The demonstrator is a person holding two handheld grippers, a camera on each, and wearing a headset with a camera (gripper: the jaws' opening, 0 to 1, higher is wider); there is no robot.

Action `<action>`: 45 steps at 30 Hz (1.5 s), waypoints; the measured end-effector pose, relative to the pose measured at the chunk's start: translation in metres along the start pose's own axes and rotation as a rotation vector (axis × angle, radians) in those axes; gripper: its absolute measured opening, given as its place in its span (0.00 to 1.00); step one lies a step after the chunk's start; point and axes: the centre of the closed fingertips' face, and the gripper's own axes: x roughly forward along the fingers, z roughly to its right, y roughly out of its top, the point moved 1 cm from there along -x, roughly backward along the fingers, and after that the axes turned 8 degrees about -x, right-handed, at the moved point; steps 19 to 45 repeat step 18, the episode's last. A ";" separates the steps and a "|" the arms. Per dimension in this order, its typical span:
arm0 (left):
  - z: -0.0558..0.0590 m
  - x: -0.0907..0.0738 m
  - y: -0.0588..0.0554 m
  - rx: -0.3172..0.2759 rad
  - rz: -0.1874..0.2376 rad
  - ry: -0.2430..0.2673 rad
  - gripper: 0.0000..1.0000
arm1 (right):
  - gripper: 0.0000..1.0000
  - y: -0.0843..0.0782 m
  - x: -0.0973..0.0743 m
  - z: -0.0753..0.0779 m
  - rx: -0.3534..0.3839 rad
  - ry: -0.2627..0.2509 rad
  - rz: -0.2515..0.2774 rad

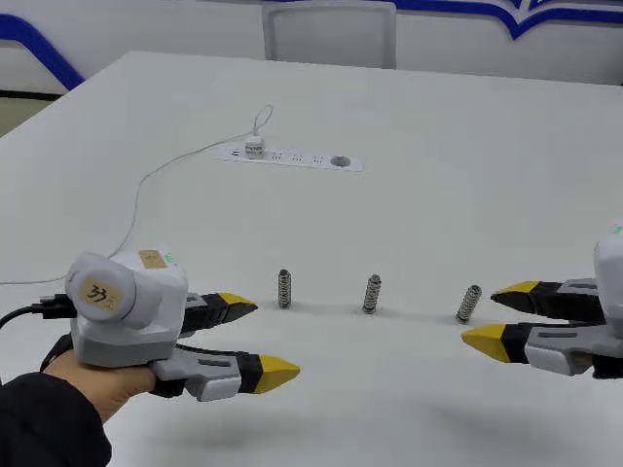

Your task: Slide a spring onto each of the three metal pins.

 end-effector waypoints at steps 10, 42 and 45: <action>0.000 0.000 0.001 -0.003 0.004 -0.001 0.61 | 0.47 -0.008 -0.003 0.003 0.020 -0.026 0.020; -0.001 0.001 0.001 -0.002 0.003 -0.003 0.62 | 0.51 -0.014 -0.004 0.000 -0.006 -0.030 0.045; -0.001 0.001 0.001 -0.002 0.003 -0.003 0.62 | 0.51 -0.014 -0.004 0.000 -0.006 -0.030 0.045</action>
